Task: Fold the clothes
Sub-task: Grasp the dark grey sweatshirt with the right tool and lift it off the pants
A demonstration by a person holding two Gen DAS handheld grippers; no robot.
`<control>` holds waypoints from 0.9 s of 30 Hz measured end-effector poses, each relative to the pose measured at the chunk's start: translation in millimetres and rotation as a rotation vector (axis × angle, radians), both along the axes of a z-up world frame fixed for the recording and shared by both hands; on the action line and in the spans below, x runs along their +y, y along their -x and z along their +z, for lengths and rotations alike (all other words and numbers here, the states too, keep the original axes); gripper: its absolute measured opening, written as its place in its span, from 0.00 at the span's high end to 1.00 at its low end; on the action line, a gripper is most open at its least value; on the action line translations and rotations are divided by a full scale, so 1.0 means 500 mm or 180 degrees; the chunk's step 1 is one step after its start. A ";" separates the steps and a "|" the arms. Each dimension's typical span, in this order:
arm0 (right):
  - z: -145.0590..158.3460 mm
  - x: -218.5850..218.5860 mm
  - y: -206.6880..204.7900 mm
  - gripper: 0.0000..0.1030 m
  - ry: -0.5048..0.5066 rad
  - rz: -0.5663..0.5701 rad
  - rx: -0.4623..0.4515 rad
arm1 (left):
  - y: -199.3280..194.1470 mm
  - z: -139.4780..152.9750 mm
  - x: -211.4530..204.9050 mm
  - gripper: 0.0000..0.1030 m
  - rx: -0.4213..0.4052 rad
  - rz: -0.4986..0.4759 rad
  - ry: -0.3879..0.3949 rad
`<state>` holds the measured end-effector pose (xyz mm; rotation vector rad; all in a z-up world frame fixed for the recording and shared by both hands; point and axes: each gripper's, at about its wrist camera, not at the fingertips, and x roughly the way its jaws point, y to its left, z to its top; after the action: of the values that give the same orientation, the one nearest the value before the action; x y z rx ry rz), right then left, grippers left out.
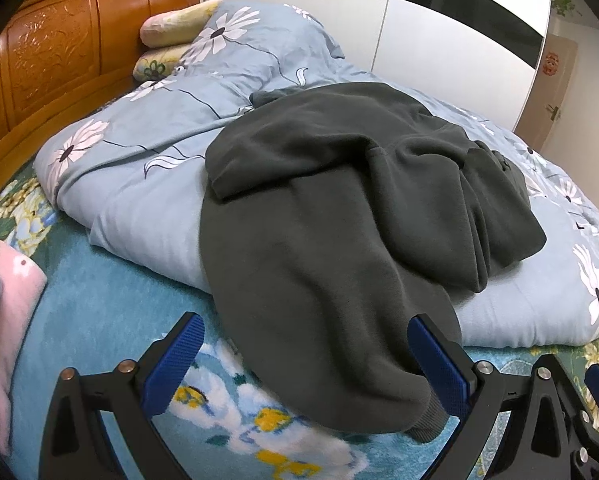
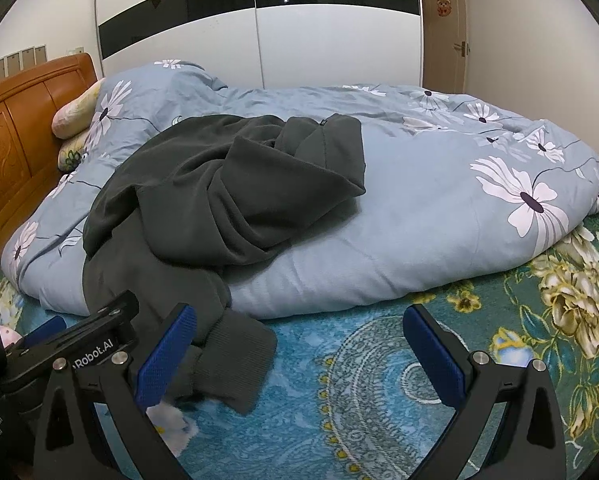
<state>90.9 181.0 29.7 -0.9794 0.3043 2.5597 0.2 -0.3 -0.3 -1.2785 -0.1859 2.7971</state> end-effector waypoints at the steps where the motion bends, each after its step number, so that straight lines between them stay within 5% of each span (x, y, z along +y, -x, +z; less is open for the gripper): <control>1: 0.000 0.000 0.000 0.00 0.0004 0.0002 0.0001 | -0.001 -0.001 -0.001 0.00 -0.0004 0.0007 -0.0008; 21: -0.011 -0.005 0.031 0.00 0.0138 0.0233 -0.0124 | -0.007 -0.005 -0.044 0.00 0.0048 0.0210 -0.0072; 27: 0.033 0.131 0.126 0.00 0.0209 -0.0004 -0.0007 | -0.007 0.000 -0.057 0.00 0.0104 0.0207 -0.0367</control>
<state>27.8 246.5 46.3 -1.0052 0.3906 2.5620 3.8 -28.5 -0.3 -1.2220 -0.3876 2.8120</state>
